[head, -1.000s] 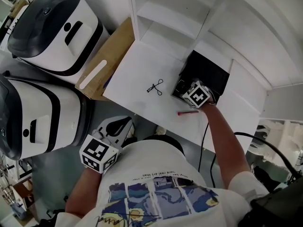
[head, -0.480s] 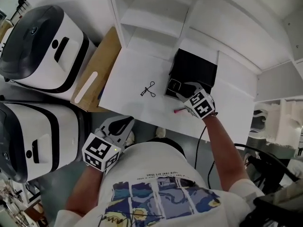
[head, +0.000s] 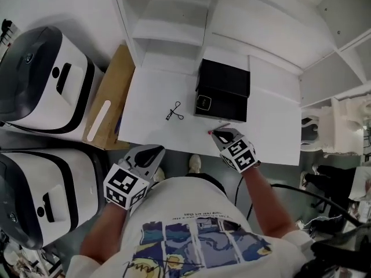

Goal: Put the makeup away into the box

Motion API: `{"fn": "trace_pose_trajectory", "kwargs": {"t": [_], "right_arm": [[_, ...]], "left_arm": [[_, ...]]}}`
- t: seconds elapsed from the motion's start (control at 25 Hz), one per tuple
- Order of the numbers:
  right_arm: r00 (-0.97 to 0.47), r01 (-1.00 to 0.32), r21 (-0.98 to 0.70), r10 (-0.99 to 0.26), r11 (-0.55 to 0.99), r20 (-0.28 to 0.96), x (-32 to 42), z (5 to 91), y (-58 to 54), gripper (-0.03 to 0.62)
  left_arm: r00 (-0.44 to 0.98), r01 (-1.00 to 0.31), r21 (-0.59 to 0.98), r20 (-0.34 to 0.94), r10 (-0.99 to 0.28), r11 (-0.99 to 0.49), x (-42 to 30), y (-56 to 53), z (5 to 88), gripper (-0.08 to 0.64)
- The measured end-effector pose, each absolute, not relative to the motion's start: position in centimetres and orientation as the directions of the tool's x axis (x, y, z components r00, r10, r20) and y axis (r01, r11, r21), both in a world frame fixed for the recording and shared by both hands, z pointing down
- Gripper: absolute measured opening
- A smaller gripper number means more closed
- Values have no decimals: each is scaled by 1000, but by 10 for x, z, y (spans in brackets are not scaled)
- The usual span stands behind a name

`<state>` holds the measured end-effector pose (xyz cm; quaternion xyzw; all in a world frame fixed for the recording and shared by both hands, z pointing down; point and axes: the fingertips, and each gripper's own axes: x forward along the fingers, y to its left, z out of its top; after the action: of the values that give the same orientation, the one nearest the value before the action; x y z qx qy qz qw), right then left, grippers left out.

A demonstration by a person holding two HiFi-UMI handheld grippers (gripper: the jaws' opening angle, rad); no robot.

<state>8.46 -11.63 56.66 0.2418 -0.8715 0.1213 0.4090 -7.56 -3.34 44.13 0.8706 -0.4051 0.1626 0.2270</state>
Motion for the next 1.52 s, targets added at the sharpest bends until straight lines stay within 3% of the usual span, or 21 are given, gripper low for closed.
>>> {"fn": "trace_pose_trajectory", "kwargs": {"t": [0.52,0.8,0.92,1.0,1.52], "right_arm": [[-592,-604,-199,-268,772,760,31,594,-30,34],[-630,-633,-244,-306,734,714,-25,603,-38,37],[-628,-675,-274,-340,685,700,-41,608,-53,62],[-623,-703,-298,-357,646,696,-48,611,-64,120],[-543,-826,-354,-448,440,711,-70,632,-140,173]], "left_arm": [[664,-737,259,449,-598,-624,-113,1,443,14],[643,-758,267,462,-611,-595,-155,28,454,14],[632,-768,271,462,-622,-579,-170,37,456,14],[624,-776,273,461,-631,-569,-179,42,456,14],[548,-836,278,479,-686,-473,-226,59,460,14]]}}
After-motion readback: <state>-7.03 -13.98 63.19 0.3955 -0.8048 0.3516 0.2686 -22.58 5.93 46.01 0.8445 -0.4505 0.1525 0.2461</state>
